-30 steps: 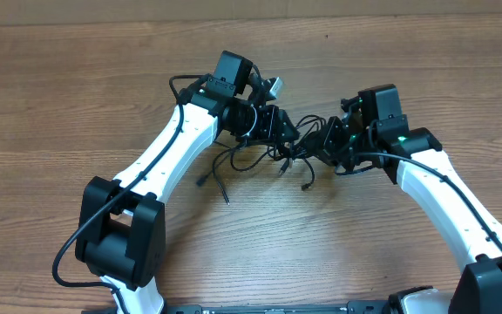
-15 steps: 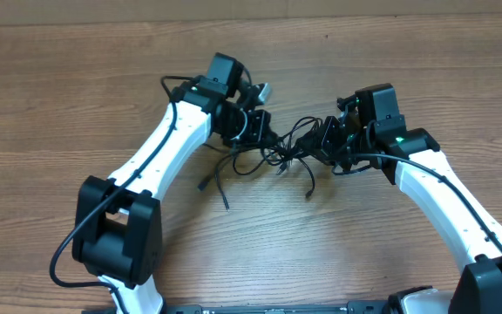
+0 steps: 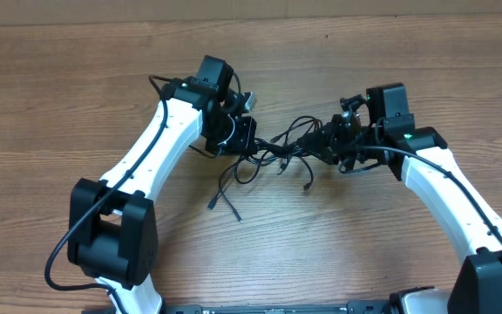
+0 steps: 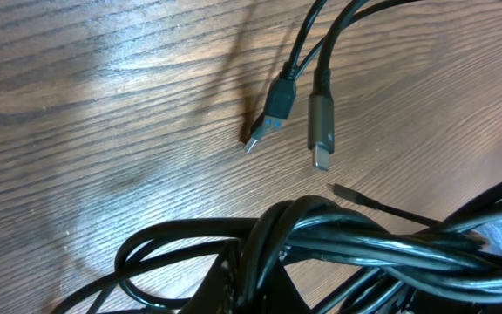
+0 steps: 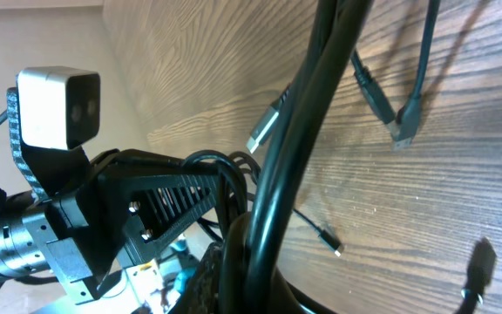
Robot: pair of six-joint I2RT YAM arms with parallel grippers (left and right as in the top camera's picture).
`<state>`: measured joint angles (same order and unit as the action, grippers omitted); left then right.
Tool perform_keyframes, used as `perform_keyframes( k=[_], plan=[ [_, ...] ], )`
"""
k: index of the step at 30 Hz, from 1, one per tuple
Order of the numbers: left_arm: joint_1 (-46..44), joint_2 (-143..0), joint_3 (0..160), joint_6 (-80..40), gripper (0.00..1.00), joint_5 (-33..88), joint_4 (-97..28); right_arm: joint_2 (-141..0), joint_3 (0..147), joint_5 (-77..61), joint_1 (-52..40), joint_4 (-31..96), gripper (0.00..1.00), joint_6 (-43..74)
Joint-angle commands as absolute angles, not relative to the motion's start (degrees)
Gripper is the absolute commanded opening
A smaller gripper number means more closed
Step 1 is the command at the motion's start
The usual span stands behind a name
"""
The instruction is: Untangle cables
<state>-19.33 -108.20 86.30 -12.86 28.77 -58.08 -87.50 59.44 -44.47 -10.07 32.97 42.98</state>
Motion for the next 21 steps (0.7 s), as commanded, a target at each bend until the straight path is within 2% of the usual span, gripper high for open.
perform_keyframes(
  k=[1, 4, 8, 13, 17, 21],
  plan=[
    [-13.39, -108.47, 85.23, -10.28, 0.04, 10.13, -60.03, -86.17, 60.03, -42.3, -4.21, 33.56, 0.04, 41.39],
    [-13.41, -108.47, 85.23, -10.24, 0.04, 11.03, -59.22, -86.17, 60.03, -42.59, -4.05, 34.79, 0.04, 39.24],
    [-13.52, -108.47, 85.23, -7.77, 0.04, 14.11, -57.56, -86.17, 60.03, -43.33, -4.54, 37.63, 0.25, 33.15],
    [-13.41, -108.47, 85.23, -5.45, 0.04, 15.4, -56.93, -86.15, 61.21, -46.7, -4.1, 40.88, 0.38, 23.4],
    [-13.45, -108.47, 85.23, 3.88, 0.04, 26.76, -56.45, -86.15, 65.39, -46.52, -4.99, 45.8, 0.44, 17.47],
    [-13.52, -108.47, 85.23, 14.2, 0.04, 40.75, -56.47, -86.15, 68.14, -45.95, -7.25, 46.28, 0.46, 15.99]
  ],
)
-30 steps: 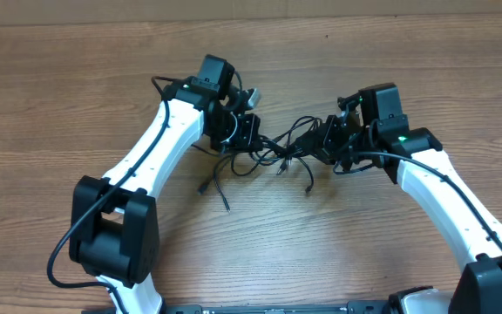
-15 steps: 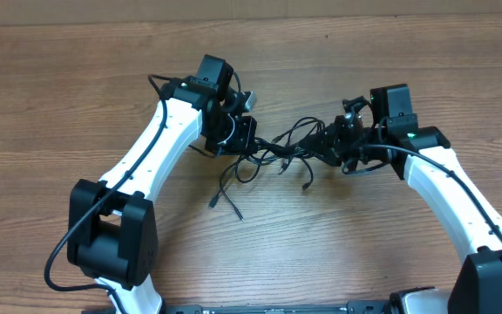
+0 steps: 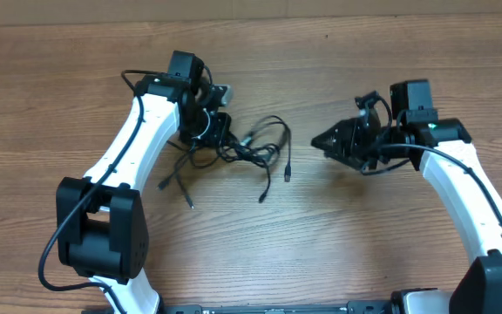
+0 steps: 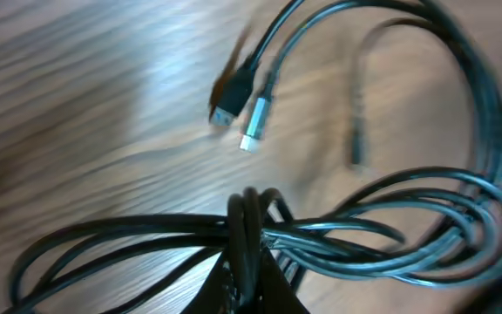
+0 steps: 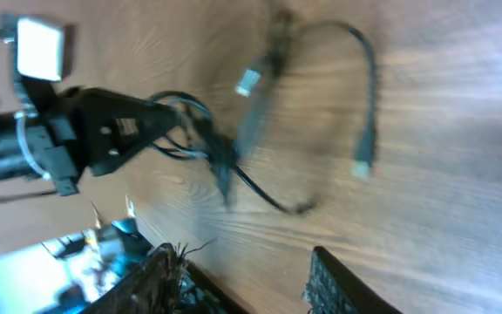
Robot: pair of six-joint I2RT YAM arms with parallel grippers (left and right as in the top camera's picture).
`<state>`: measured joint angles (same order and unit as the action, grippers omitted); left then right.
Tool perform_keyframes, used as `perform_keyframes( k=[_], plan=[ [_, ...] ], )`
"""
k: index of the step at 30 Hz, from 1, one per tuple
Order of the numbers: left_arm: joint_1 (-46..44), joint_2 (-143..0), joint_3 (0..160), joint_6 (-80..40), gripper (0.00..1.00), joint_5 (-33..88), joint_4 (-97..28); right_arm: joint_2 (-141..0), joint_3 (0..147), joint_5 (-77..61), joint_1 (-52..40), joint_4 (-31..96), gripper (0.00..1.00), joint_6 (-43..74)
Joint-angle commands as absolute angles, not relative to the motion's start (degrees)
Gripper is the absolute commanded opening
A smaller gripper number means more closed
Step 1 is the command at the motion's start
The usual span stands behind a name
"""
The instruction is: Untangle cables
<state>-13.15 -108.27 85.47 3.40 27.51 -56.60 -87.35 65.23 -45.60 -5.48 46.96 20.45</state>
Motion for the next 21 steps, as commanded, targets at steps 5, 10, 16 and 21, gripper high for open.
perform_keyframes(
  k=[5, 10, 16, 21],
  plan=[
    [-13.54, -108.47, 85.23, 17.58, 0.04, 51.53, -55.42, -86.17, 68.18, -46.0, -10.15, 42.92, 0.46, 17.58],
    [-14.28, -108.47, 85.23, 15.25, 0.04, 56.42, -52.4, -86.17, 68.18, -45.93, -12.8, 40.4, 0.46, 22.74],
    [-15.07, -108.47, 85.23, 5.74, 0.04, 56.53, -48.16, -86.17, 68.1, -42.61, -16.19, 40.38, 0.46, 22.94],
    [-15.03, -108.47, 85.23, 3.73, 0.04, 57.14, -47.97, -86.17, 68.1, -34.76, -18.57, 41.95, 0.41, 22.79]
  ],
)
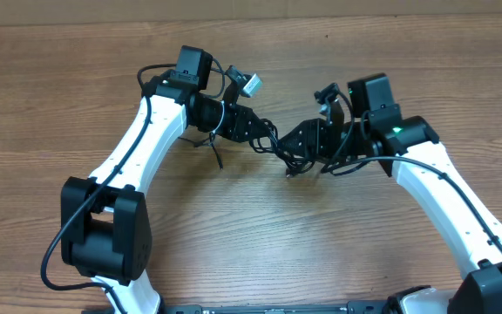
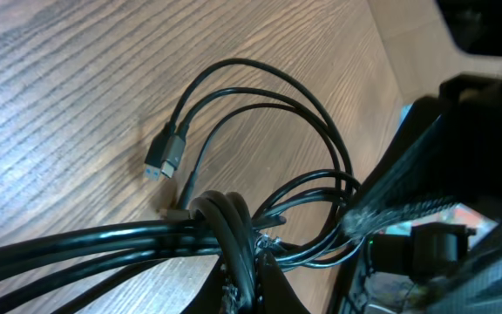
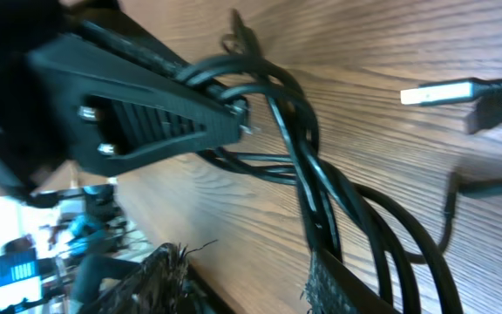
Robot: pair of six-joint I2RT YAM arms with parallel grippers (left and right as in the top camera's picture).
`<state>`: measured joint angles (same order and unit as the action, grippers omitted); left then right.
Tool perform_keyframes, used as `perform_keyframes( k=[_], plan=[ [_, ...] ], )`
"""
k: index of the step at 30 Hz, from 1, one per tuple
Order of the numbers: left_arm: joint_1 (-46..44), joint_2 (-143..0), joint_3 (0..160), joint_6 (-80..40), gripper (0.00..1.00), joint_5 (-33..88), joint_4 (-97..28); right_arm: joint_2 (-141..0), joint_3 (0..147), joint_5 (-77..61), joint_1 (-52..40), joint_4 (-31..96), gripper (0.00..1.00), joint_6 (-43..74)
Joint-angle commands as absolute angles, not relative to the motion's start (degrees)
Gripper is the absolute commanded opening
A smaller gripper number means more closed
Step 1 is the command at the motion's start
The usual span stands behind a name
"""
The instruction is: Untangle cables
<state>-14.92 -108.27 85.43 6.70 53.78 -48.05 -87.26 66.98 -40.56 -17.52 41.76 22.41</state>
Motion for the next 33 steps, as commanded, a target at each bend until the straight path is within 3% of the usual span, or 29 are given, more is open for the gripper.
perform_keyframes(
  k=[1, 5, 14, 24, 33],
  plan=[
    [-15.03, -108.47, 85.23, 3.73, 0.04, 57.71, -48.01, -86.17, 68.03, -33.47, -18.83, 42.06, 0.38, 22.65],
    [-15.03, -108.47, 85.23, 3.84, 0.04, 61.34, -47.99, -86.24, 67.81, -28.01, -19.18, 42.09, 0.29, 22.46],
    [-15.03, -108.47, 85.23, 4.29, 0.04, 67.48, -47.94, -86.28, 67.79, -27.86, -20.21, 41.45, 0.28, 20.71],
    [-14.98, -108.47, 85.23, 4.27, 0.04, 74.85, -47.46, -86.28, 67.79, -27.86, -20.25, 40.58, 0.39, 17.21],
    [-14.85, -108.47, 85.23, 4.23, 0.04, 80.79, -47.27, -86.28, 67.79, -28.77, -20.29, 38.59, 0.55, 11.62]
  ],
)
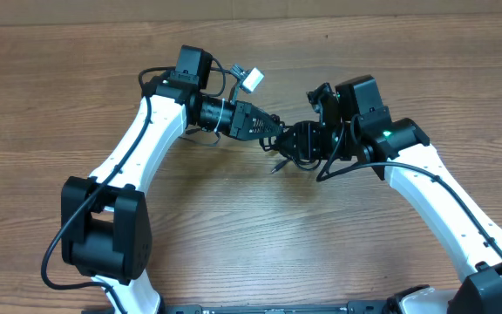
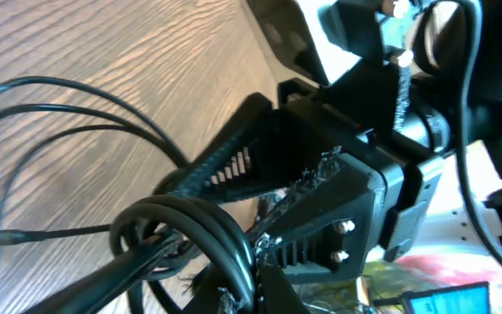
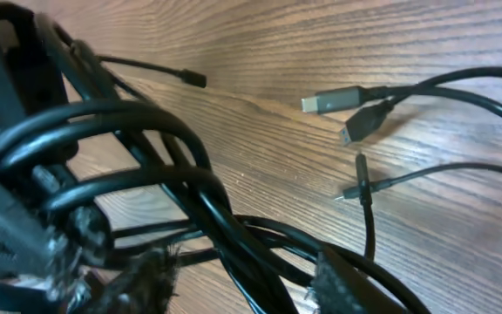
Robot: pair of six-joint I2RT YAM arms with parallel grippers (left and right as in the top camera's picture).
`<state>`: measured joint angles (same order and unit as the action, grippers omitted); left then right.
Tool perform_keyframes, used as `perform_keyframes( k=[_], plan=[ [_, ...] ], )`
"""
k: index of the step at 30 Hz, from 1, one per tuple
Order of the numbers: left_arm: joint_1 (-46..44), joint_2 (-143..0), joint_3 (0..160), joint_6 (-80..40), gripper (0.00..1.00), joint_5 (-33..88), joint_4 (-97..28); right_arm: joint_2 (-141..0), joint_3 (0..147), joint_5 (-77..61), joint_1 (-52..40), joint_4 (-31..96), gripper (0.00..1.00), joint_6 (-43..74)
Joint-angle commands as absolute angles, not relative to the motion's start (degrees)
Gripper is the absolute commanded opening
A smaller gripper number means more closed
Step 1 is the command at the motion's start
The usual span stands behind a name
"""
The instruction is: Untangle cables
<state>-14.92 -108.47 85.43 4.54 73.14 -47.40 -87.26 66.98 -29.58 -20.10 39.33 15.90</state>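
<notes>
A tangle of black cables (image 1: 283, 150) hangs between my two grippers above the middle of the table. My left gripper (image 1: 270, 131) is shut on a thick loop of the bundle (image 2: 194, 218), pinched at the fingertips (image 2: 249, 283). My right gripper (image 1: 294, 145) faces it closely, and its open fingers (image 3: 151, 279) straddle several strands (image 3: 234, 227). Loose plug ends (image 3: 329, 101) lie on the wood beyond. In the left wrist view the right gripper's black fingers (image 2: 321, 214) fill the frame.
The wooden table (image 1: 234, 244) stretches around both arms. The left wrist's white camera (image 1: 251, 81) sticks up behind the bundle. A short cable end (image 1: 274, 167) dangles down to the table below the grippers.
The right gripper has come a little further left, right up against the left gripper. The left wrist has turned, so its view now faces the right gripper instead of the table.
At first both grippers held the tangle stretched between them. Then the arms were apart, the right gripper open and empty, the tangle with the left one. After that the right gripper was back with open fingers around the lifted bundle, and now sits closer still.
</notes>
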Motion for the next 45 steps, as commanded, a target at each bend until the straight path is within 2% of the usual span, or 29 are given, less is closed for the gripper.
perform_keyframes(
  k=[1, 6, 11, 14, 18, 25, 29, 35, 36, 45],
  plan=[
    [-14.83, -108.47, 85.23, 4.23, 0.04, 81.52, -47.18, -86.28, 67.79, -28.77, -20.29, 38.06, 0.57, 10.17],
    [-14.11, -108.47, 85.23, 3.38, 0.04, 85.03, -45.98, -86.28, 67.79, -29.21, -20.32, 36.18, 0.59, 3.6],
    [-13.43, -108.47, 85.23, 3.38, 0.04, 88.82, -45.56, -86.28, 67.79, -29.17, -20.32, 35.09, 0.49, -0.34],
    [-13.43, -108.47, 85.23, 3.38, 0.04, 89.62, -45.58, -86.28, 67.79, -29.17, -20.29, 33.89, 0.49, -0.32],
    [-13.52, -108.47, 85.23, 2.92, 0.04, 89.43, -45.6, -86.28, 67.79, -29.21, -20.29, 31.24, 0.56, -0.27],
    [-13.54, -108.47, 85.23, 1.23, 0.04, 89.67, -45.6, -86.28, 67.79, -29.19, -20.29, 27.88, 0.55, -0.05],
    [-13.52, -108.47, 85.23, 1.23, 0.04, 89.65, -45.58, -86.28, 67.79, -29.19, -20.29, 28.12, 0.43, -0.08],
    [-13.45, -108.47, 85.23, 1.21, 0.04, 88.16, -45.58, -86.28, 67.79, -30.02, -20.29, 29.32, 0.08, -0.01],
    [-13.45, -108.47, 85.23, 0.97, 0.04, 86.65, -45.58, -86.28, 67.79, -30.96, -20.29, 29.41, 0.05, -0.01],
    [-13.34, -108.47, 85.23, -7.33, 0.05, 69.49, -43.75, -86.28, 67.79, -37.71, -20.29, 32.67, 0.04, -0.05]
  ],
)
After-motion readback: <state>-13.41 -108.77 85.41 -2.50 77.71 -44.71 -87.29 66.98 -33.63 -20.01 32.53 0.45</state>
